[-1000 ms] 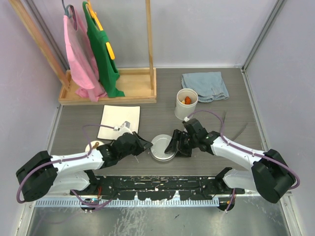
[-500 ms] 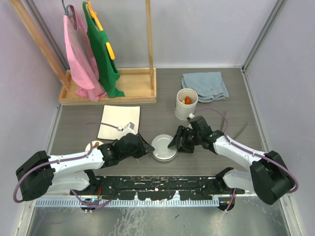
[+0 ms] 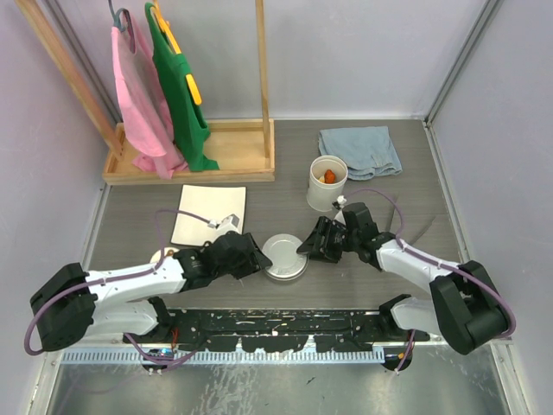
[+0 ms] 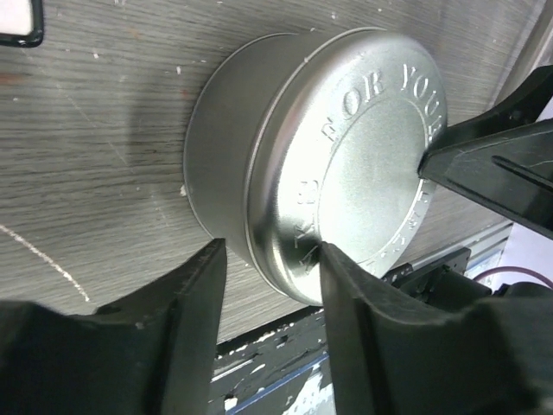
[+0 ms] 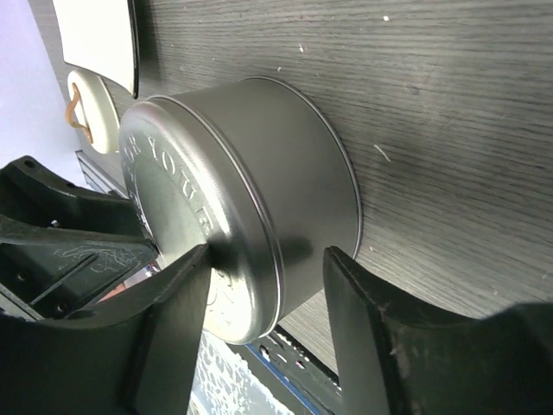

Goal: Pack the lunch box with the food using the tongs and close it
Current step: Close the box lid on the packing box.

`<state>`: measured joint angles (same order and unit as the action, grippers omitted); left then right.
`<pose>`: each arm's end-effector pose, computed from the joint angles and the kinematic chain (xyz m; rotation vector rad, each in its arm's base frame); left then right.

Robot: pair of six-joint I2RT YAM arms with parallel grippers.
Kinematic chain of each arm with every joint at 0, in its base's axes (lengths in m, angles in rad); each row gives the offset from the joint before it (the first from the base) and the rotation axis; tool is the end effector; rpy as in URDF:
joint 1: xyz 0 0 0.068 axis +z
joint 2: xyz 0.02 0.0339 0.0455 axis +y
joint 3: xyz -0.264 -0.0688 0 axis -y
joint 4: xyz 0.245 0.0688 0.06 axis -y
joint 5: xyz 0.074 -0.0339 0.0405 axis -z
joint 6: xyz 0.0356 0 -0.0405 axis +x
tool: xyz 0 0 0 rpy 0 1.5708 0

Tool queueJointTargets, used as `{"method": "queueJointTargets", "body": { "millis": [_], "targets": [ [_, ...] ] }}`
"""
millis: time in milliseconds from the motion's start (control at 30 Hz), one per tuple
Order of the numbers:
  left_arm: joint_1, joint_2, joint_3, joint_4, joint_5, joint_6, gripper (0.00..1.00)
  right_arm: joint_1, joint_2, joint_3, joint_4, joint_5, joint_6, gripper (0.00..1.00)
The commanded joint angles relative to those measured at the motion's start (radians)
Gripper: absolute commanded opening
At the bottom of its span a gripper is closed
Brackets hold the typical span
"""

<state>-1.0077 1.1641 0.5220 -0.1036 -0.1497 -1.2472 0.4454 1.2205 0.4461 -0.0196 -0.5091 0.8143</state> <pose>0.1262 -0.1899 0.1832 -0.3815 2.4811 -0.9112 0.1912 0.1105 0.1581 0.2016 2.5671 1.1556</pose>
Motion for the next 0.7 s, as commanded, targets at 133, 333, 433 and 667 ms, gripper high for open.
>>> {"method": "queueJointTargets", "body": {
  "millis": [133, 333, 433, 667],
  "targets": [
    [0.119, -0.08, 0.093, -0.202, 0.075, 0.166, 0.64, -0.05, 0.027, 0.07, -0.12, 0.015, -0.102, 0.64],
    [0.271, -0.003, 0.211, -0.135, 0.255, 0.325, 0.77, -0.057, 0.071, 0.117, -0.103, -0.077, -0.13, 0.69],
    [0.277, 0.135, 0.295, -0.1, 0.342, 0.391, 0.78, -0.057, 0.084, 0.096, -0.069, -0.103, -0.13, 0.68],
    [0.275, 0.39, 0.364, -0.036, 0.509, 0.423, 0.49, -0.057, 0.139, 0.07, -0.051, -0.099, -0.125, 0.57]
  ]
}}
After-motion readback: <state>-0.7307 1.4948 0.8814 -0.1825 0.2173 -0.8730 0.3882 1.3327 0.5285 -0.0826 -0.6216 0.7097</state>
